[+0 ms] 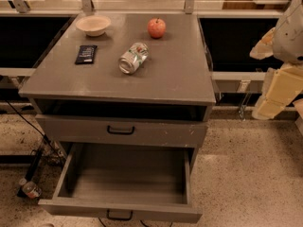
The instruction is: Close middle drawer
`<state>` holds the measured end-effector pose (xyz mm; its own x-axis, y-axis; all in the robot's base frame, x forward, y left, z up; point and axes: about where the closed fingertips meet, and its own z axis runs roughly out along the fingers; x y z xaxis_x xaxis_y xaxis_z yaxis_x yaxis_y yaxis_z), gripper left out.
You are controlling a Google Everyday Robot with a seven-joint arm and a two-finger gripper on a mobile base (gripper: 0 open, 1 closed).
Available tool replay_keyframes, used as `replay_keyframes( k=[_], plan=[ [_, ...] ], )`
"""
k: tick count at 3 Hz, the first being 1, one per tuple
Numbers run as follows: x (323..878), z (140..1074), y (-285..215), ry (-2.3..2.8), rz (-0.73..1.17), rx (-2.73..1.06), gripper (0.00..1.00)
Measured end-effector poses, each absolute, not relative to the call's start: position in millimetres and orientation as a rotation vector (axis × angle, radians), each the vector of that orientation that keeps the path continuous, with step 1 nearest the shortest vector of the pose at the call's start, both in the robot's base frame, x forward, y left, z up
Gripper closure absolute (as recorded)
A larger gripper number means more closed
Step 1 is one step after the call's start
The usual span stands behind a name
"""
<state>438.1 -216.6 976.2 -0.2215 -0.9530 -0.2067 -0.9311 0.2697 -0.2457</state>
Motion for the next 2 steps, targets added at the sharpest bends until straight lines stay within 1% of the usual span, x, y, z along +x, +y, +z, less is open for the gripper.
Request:
replay_keyframes(
  k=[1, 2],
  plan=[
    [438.1, 976.2, -216.6, 2.232, -0.099, -1.725, 0.43],
    [438.1, 976.3, -216.6, 2.232, -0.099, -1.725, 0.72]
  ],
)
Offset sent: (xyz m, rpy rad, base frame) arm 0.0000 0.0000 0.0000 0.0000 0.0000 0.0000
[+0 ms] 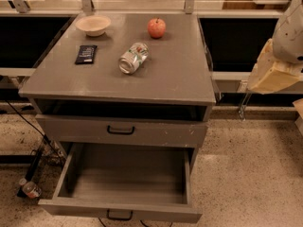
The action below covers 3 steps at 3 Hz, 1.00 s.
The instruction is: Close middle drawer
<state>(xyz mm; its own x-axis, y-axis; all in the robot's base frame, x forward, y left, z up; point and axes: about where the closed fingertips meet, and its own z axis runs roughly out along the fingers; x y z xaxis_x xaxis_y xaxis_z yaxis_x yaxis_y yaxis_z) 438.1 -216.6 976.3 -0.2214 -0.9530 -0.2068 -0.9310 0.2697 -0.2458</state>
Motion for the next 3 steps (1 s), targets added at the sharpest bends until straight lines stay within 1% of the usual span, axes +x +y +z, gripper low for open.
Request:
replay_keyframes(
  k=[1, 2, 3],
  plan=[
    [438.2, 976.3, -216.6, 2.232, -0.099, -1.724, 0.97],
    [436.5, 973.9, -217.1, 2.234, -0.097, -1.721, 1.0],
    [417.2, 946.3, -221.8, 2.264, -0.077, -1.679, 1.0]
  ],
)
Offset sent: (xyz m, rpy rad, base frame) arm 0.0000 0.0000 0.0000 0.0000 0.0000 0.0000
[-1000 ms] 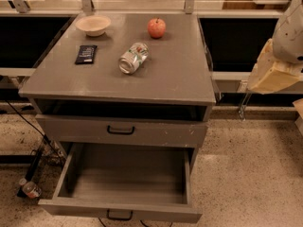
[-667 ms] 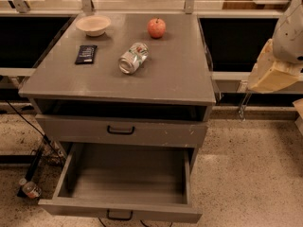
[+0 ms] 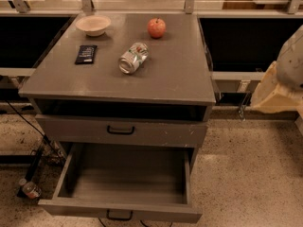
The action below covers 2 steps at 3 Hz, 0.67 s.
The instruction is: Close middle drawer
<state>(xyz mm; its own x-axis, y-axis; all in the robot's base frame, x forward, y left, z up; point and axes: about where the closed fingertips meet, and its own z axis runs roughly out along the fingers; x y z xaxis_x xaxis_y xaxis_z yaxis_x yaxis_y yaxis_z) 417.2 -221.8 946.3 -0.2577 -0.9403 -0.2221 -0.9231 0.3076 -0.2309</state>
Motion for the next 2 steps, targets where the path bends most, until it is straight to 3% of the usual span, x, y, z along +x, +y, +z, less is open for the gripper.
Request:
replay_keyframes(
  k=[2],
  plan=[
    [347.1, 830.5, -236.5, 2.374, 0.006, -1.683, 1.0]
  ],
)
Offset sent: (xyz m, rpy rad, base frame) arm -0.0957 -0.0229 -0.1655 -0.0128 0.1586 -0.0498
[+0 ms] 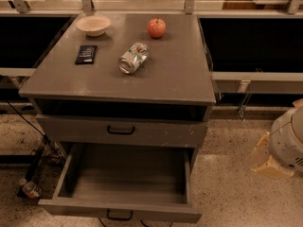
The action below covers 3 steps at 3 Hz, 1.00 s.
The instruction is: Close middle drawer
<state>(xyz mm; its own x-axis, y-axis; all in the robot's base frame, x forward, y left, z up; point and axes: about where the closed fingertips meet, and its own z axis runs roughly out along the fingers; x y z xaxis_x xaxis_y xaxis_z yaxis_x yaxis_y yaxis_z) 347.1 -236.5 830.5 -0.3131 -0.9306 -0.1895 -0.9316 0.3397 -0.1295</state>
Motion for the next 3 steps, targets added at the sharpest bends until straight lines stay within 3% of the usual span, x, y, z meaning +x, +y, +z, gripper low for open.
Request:
replay_keyframes(
  k=[1, 3],
  plan=[
    [347.0, 830.5, -236.5, 2.374, 0.006, -1.683, 1.0],
    [282.0, 813.3, -217.4, 2.278, 0.112, -1.695, 1.0]
  ],
)
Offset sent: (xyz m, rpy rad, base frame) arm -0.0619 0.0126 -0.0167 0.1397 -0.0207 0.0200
